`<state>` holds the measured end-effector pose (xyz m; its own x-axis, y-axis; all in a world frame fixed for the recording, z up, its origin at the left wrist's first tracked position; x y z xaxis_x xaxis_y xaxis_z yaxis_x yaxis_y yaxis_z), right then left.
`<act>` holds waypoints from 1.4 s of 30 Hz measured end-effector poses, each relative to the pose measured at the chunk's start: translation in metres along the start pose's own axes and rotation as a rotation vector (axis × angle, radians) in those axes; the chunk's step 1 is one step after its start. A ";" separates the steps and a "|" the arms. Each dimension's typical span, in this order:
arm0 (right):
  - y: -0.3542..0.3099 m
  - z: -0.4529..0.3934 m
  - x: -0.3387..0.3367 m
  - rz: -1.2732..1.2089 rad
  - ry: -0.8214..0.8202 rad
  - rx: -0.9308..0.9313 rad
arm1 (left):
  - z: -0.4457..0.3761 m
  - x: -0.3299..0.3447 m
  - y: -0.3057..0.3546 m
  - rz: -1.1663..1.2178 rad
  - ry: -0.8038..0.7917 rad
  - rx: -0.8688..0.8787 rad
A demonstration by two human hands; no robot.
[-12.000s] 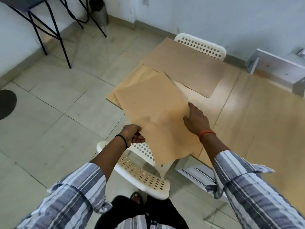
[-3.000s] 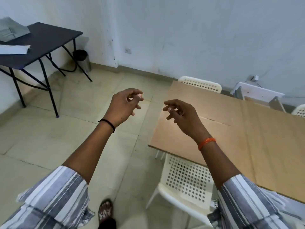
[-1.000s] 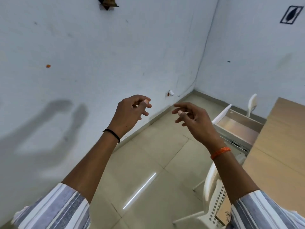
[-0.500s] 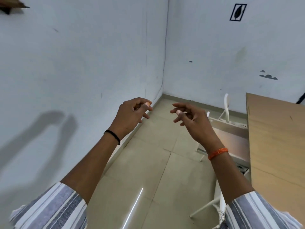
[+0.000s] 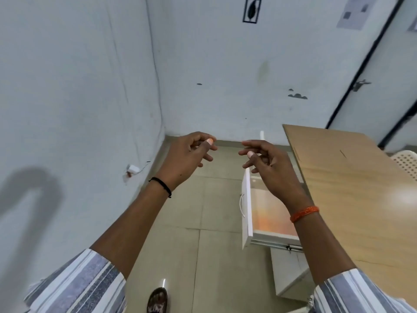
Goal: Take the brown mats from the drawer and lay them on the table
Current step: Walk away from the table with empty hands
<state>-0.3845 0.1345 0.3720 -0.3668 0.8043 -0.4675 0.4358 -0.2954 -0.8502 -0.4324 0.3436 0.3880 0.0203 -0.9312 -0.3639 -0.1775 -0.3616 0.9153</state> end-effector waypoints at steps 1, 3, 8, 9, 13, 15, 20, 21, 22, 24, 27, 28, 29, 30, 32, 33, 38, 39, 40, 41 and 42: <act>0.006 -0.012 -0.001 0.012 0.019 0.011 | -0.018 -0.003 -0.006 0.004 -0.021 0.014; 0.021 -0.043 -0.004 0.039 0.072 0.039 | -0.062 -0.011 -0.020 0.018 -0.081 0.040; 0.046 -0.102 -0.015 0.042 0.254 0.132 | -0.166 -0.021 -0.045 0.027 -0.274 0.094; 0.051 -0.111 -0.018 0.048 0.290 0.150 | -0.187 -0.020 -0.049 0.034 -0.312 0.103; 0.074 -0.132 -0.037 0.079 0.408 0.248 | -0.254 0.003 -0.059 0.069 -0.465 0.131; 0.089 -0.138 -0.049 0.100 0.464 0.285 | -0.284 0.025 -0.065 0.092 -0.548 0.151; 0.139 -0.145 -0.080 0.136 0.591 0.384 | -0.349 0.091 -0.080 0.095 -0.743 0.203; 0.148 -0.145 -0.086 0.146 0.617 0.395 | -0.360 0.103 -0.082 0.086 -0.771 0.211; 0.158 -0.143 -0.094 0.154 0.649 0.413 | -0.371 0.118 -0.083 0.075 -0.805 0.218; 0.175 -0.137 -0.108 0.157 0.709 0.457 | -0.389 0.147 -0.083 0.059 -0.874 0.231; 0.202 -0.125 -0.119 0.121 0.787 0.539 | -0.404 0.182 -0.091 0.043 -0.980 0.219; 0.211 -0.121 -0.120 0.111 0.814 0.567 | -0.408 0.193 -0.095 0.043 -1.017 0.204; 0.222 -0.115 -0.117 0.096 0.845 0.601 | -0.411 0.205 -0.102 0.051 -1.058 0.177; 0.230 -0.110 -0.112 0.071 0.871 0.638 | -0.413 0.213 -0.111 0.060 -1.095 0.145; 0.245 -0.099 -0.097 -0.005 0.898 0.724 | -0.414 0.227 -0.129 0.080 -1.157 0.076; 0.253 -0.094 -0.089 -0.042 0.906 0.770 | -0.415 0.233 -0.139 0.087 -1.190 0.037; 0.292 -0.071 -0.033 -0.230 1.049 0.963 | -0.412 0.256 -0.204 0.075 -1.345 -0.188; 0.300 -0.068 -0.020 -0.276 1.088 0.997 | -0.410 0.259 -0.218 0.074 -1.372 -0.238; 0.305 -0.067 -0.006 -0.321 1.120 1.029 | -0.410 0.261 -0.233 0.071 -1.389 -0.293; 0.310 -0.066 0.009 -0.365 1.144 1.059 | -0.408 0.261 -0.247 0.067 -1.393 -0.351; 0.315 -0.066 0.025 -0.417 1.184 1.091 | -0.407 0.261 -0.262 0.052 -1.404 -0.413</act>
<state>-0.2023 0.0951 0.1088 0.7053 0.6850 -0.1827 -0.4543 0.2388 -0.8582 0.0198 0.1769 0.1235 -0.9747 -0.2219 0.0259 0.1453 -0.5418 0.8279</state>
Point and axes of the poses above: each hand's wrist, its own z-axis away from the middle knuckle, its own x-axis out of the palm, y = z × x, the point moved 3 cm from there along -z, towards the middle knuckle, and after that the axes turned 14 degrees about -y, right-handed, at the moved point
